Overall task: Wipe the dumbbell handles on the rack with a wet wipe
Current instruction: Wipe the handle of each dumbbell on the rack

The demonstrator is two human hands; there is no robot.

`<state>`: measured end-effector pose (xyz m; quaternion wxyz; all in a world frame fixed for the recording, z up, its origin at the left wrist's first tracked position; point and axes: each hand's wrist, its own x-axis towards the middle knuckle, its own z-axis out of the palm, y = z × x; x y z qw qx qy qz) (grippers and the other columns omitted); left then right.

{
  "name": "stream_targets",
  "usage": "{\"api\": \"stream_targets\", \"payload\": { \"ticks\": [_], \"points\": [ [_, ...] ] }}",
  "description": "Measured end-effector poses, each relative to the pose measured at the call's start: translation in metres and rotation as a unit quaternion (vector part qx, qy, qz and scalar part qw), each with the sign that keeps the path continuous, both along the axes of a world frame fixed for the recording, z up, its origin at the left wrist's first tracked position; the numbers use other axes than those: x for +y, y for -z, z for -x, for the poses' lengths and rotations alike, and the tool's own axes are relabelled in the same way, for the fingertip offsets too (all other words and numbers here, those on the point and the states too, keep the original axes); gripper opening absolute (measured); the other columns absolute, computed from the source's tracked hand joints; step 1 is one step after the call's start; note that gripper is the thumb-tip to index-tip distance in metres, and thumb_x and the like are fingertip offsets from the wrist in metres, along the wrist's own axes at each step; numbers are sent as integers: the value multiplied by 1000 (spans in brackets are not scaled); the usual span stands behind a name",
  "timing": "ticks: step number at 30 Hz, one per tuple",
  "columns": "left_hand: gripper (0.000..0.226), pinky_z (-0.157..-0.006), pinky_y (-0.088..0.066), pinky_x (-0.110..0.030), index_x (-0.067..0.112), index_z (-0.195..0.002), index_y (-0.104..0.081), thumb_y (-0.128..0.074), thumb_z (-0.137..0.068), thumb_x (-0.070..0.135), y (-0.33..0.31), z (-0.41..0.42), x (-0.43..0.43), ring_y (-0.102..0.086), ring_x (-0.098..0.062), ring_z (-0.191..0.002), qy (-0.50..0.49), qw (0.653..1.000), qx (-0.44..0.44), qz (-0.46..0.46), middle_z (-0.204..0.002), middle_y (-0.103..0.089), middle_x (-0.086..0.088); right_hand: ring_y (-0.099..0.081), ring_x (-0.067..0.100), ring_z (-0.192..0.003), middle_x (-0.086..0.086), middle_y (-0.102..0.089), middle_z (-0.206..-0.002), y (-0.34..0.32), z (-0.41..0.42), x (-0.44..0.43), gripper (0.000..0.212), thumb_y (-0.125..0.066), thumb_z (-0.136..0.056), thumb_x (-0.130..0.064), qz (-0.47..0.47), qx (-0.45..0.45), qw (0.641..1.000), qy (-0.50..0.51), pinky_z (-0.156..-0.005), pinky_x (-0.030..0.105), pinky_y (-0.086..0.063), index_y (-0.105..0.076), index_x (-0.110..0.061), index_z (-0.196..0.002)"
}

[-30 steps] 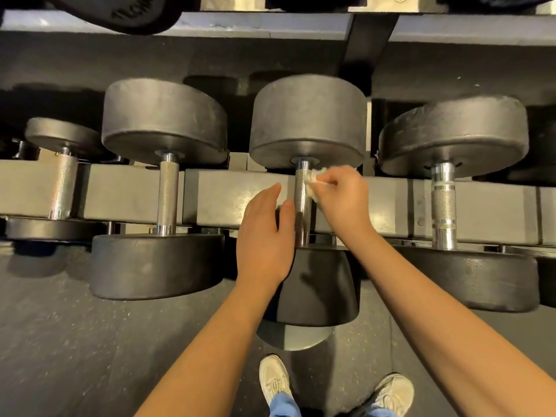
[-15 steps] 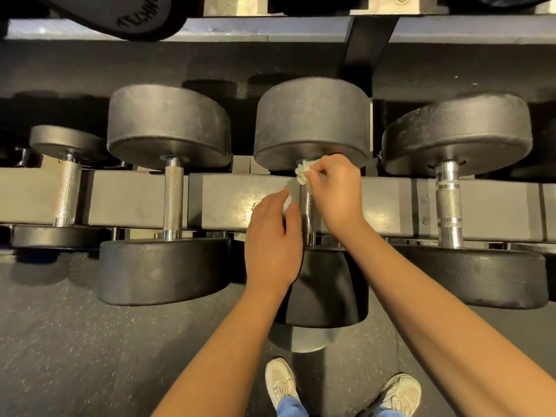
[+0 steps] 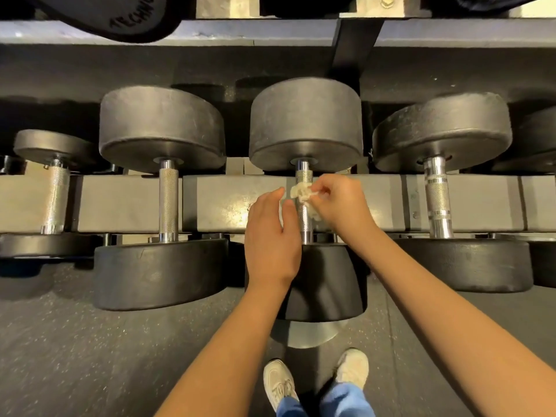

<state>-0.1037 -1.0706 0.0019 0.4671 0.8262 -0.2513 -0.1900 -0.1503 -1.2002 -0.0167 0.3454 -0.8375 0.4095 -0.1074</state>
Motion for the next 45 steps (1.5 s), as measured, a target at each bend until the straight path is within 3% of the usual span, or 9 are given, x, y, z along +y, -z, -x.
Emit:
{"api": "stream_targets", "payload": {
  "ticks": [2, 6, 11, 14, 19, 26, 30, 37, 45],
  "points": [
    [37, -104, -31, -22, 15, -133, -52, -37, -102, 29, 0, 0, 1, -44, -9, -121, -5, 1000, -12, -10, -129, -53, 3, -52, 12, -68, 1, -59, -74, -2, 10, 5, 3, -70, -80, -5, -27, 27, 999, -33, -63, 18, -39, -72, -3, -82],
    [36, -101, -29, -19, 15, -134, -51, -36, -102, 25, -1, 0, -2, -43, -10, -122, -13, 999, -29, -29, -131, -52, 1, -52, 5, -61, 4, -66, -76, -8, 20, 1, 5, -75, -75, -2, -110, 101, 984, -94, -54, 4, -37, -74, -6, -78],
    [40, -110, -30, -34, 12, -137, -47, -35, -101, 25, -3, -7, 7, -41, -16, -125, 24, 995, -72, -64, -135, -51, -3, -52, 2, -62, -2, -62, -72, -20, 26, 6, 10, -75, -78, -5, -132, -24, 990, 31, -53, 3, -38, -73, -7, -88],
    [41, -112, -28, -48, 9, -133, -49, -44, -96, 25, 2, -35, 43, -45, -25, -125, 99, 956, -228, -153, -131, -54, -8, -53, 0, -64, -7, -58, -73, -29, 23, 9, 11, -73, -80, -7, -160, -102, 976, 103, -53, 2, -40, -69, -13, -89],
    [45, -112, -19, -45, 7, -127, -52, -37, -92, 30, -10, -92, 107, -46, -28, -126, 136, 889, -358, -251, -130, -54, -11, -56, 5, -66, -5, -63, -73, -36, 1, 28, 10, -74, -79, -10, -164, -132, 973, 92, -58, 5, -41, -68, -18, -81],
    [68, -111, -24, -47, 6, -133, -51, -24, -90, 50, -13, -140, 130, -41, -29, -129, 42, 923, -277, -264, -135, -51, -13, -60, 7, -76, -5, -66, -81, -39, -50, 69, 9, -74, -80, -16, -179, -132, 975, 4, -70, 21, -46, -70, -20, -87],
    [54, -101, -35, -38, 8, -134, -50, -34, -97, 43, -10, -137, 131, -47, -26, -122, -28, 954, -218, -201, -132, -54, -12, -54, 2, -75, -5, -62, -85, -36, -77, 85, 13, -71, -84, -17, -160, -117, 979, -45, -61, 3, -39, -71, -15, -97],
    [52, -97, -30, -24, 13, -136, -47, -32, -95, 42, -10, -135, 133, -42, -12, -122, -92, 971, -169, -144, -134, -52, -2, -54, 2, -74, -13, -55, -79, -17, -129, 99, 9, -63, -89, -16, -178, -92, 977, -75, -56, 6, -40, -66, -19, -96],
    [47, -94, -28, -18, 14, -134, -50, -34, -95, 37, -10, -133, 131, -37, 5, -113, -103, 973, -160, -130, -129, -55, 2, -57, 5, -69, -11, -59, -75, 0, -182, 113, 13, -58, -88, -12, -196, -145, 969, 22, -59, 20, -49, -62, -24, -82]
  ]
}}
